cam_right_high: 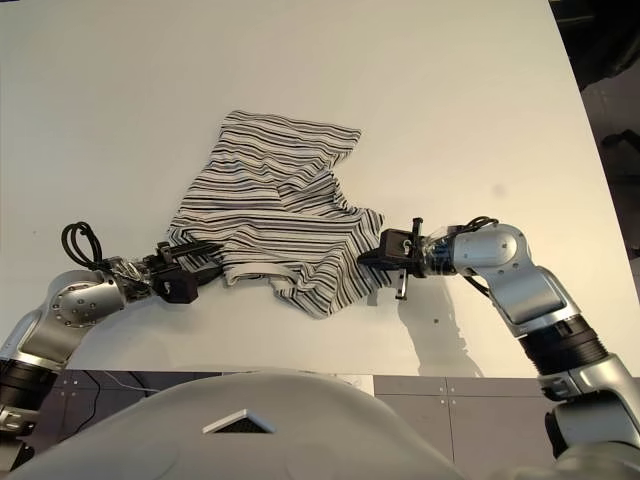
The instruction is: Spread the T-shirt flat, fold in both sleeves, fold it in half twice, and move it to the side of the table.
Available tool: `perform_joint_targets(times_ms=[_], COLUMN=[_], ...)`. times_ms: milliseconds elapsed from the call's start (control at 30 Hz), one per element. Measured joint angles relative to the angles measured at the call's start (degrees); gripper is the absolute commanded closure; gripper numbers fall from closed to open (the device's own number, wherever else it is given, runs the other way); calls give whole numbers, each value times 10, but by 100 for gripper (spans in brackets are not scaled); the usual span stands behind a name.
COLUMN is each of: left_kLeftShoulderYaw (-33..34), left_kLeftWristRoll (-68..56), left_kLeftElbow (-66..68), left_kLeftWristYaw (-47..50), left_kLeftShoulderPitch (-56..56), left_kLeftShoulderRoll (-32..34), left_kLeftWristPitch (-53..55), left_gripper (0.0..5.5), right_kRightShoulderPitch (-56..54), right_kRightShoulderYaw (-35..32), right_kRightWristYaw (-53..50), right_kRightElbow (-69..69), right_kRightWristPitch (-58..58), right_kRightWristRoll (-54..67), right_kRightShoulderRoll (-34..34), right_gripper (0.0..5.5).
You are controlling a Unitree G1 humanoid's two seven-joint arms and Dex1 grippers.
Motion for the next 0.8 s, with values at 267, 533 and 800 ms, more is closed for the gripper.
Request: perform_joint_targets(times_ms=[267, 533, 800], left_kLeftShoulderYaw=[34, 25, 12], left_kLeftWristRoll=[-81, -209, -236], left_kLeftElbow=[95, 31, -154], left_kLeftWristYaw=[-96, -86, -66], left_kLeftShoulderPitch=[-74, -52, -28], left_kLeftShoulderRoll=[86, 40, -1], left_kLeftWristPitch=[-23, 2, 150], left_gripper=[343, 343, 343], right_kRightShoulderPitch=[-105, -127, -102], right_kRightShoulderYaw=[-5, -5, -15], right_kRightWristYaw=[-192, -194, -191], right_kRightElbow=[255, 281, 260], right_kRightWristPitch=[-223, -303, -300], right_kRightWristRoll=[-200, -237, -225], right_kRightShoulderRoll=[14, 44, 53], right_gripper=[538, 538, 538])
